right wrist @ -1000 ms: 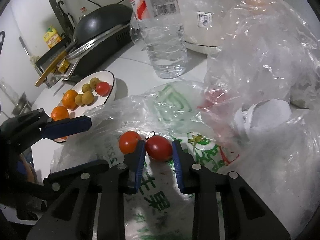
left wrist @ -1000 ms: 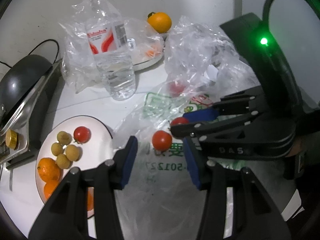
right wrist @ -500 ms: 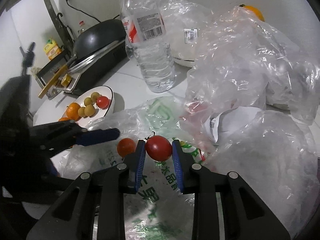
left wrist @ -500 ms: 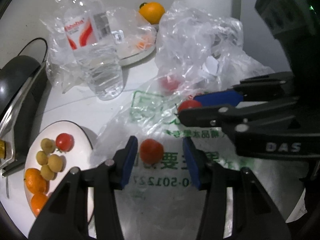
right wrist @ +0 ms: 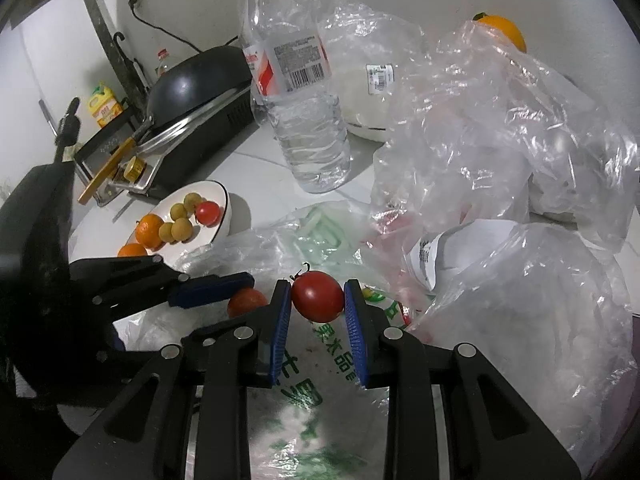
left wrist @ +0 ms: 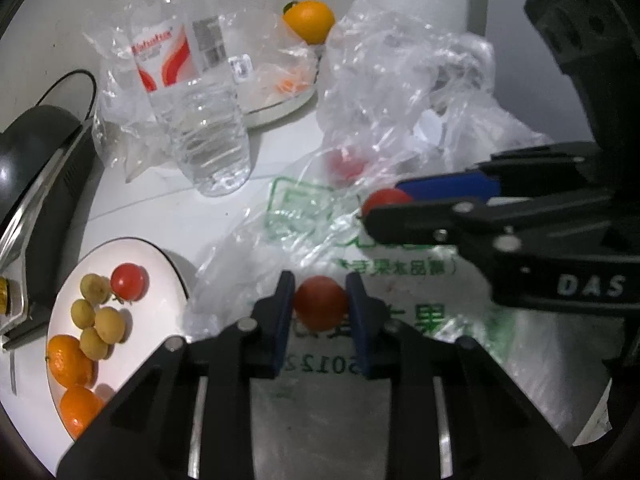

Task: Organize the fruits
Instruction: 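Move both grippers to the bag and grasp a cherry tomato with each, then carry the tomato in the left gripper to the plate while the right gripper carries its tomato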

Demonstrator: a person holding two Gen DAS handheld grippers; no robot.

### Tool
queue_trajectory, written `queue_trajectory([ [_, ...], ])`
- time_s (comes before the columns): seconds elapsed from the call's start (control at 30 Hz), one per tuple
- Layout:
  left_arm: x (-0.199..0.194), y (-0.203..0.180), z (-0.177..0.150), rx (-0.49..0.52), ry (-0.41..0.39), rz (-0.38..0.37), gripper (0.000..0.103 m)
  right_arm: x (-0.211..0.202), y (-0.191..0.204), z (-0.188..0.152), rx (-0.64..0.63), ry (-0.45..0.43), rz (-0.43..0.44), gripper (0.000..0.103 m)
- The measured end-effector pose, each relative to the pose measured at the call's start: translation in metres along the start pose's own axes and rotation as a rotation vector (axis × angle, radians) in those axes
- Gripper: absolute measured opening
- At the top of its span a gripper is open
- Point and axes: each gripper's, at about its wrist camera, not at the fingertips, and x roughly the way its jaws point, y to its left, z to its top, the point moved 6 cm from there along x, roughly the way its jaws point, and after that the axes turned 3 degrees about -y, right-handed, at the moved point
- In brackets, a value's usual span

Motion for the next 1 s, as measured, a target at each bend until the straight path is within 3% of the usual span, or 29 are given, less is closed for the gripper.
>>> queue_trajectory([
  [0.27, -0.031, -0.005, 0.005, -0.014, -0.059, -0.037, 0.027, -0.01, 0.021, 0.004, -0.022, -0.026, -0.003, 0.029],
  [1.0, -0.101, 0.016, -0.011, -0.028, -0.154, 0.007, 0.027, -0.028, 0.065, -0.003, -0.057, -0.064, -0.022, 0.029],
])
